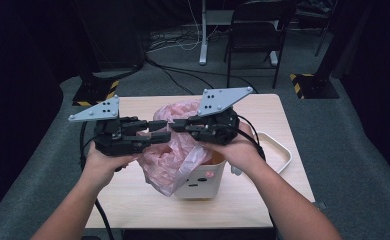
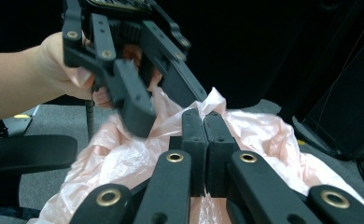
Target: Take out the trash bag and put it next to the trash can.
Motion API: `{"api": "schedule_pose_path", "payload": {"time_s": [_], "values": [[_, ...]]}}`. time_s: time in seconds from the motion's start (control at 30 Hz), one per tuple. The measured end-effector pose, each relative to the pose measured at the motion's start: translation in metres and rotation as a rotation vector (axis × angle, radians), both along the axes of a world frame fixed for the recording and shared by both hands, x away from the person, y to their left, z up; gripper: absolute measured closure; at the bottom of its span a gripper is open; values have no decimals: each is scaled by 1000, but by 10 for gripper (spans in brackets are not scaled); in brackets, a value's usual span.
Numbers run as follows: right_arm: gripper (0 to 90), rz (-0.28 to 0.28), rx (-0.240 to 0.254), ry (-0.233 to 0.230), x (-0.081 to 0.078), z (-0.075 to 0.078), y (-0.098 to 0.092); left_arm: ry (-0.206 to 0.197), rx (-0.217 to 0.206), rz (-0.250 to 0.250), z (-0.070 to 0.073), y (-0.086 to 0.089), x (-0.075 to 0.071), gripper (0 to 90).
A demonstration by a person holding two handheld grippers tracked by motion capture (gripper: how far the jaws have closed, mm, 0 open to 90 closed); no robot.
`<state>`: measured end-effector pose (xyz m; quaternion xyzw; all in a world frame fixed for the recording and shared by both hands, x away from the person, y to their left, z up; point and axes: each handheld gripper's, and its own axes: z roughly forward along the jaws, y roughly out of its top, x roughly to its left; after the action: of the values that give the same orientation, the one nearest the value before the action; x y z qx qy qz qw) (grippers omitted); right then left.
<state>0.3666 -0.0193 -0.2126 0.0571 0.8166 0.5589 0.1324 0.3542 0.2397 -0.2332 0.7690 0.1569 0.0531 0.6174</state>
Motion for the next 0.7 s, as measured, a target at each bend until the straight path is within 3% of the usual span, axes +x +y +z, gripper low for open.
{"api": "schedule_pose_path", "payload": {"time_s": [0.13,0.23,0.47,0.7], "values": [[888,4,1,3,1,-2,1,4,12,13,-4,-3,2,518],[889,11,4,1,0,0,3,5,27,9,-5,-8,2,530],[888,20,0,-5,-2,0,6,-15,69,19,-9,-16,1,708],[869,17,9,3,-2,-1,2,-33,76,31,-12,-15,2,865]]}}
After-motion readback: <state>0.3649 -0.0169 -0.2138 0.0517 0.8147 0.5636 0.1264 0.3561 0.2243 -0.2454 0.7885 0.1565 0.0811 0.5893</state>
